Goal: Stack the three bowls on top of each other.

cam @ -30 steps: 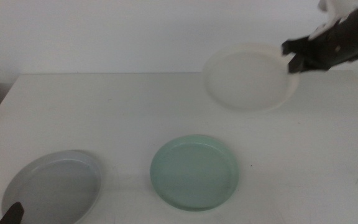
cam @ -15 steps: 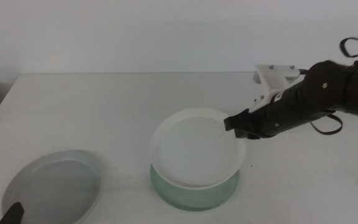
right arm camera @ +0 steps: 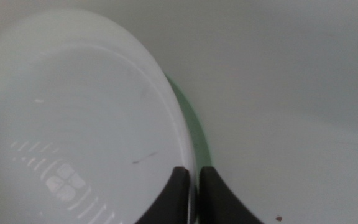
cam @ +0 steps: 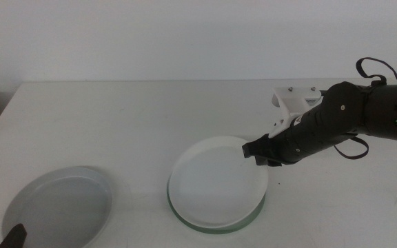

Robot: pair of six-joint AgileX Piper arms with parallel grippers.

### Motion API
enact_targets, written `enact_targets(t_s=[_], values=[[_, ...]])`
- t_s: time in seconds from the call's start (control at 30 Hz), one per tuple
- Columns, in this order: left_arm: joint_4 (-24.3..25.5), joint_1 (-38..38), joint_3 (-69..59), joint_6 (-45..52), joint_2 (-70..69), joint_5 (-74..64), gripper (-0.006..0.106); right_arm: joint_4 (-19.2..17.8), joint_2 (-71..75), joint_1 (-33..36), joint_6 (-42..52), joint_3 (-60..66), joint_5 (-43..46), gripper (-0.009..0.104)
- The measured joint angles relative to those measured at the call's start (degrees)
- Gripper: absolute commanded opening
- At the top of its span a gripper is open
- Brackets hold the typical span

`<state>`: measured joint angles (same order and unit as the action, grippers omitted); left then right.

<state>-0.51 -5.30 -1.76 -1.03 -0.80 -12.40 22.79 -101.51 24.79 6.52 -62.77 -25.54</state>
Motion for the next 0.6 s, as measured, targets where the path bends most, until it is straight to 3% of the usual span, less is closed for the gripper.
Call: enact_targets(t_s=[0.37,0.6], values=[[0.0,0.0,0.0,0.0,0.0,0.0,0.105,-0.04,2.69,0.0,-0.89,-0.26,-2.41,0.055],[0.0,0.0,0.0,0.0,0.0,0.0,0.105,-2.65,17.12,0.0,3.39,-1.26,-8.96,0.057]])
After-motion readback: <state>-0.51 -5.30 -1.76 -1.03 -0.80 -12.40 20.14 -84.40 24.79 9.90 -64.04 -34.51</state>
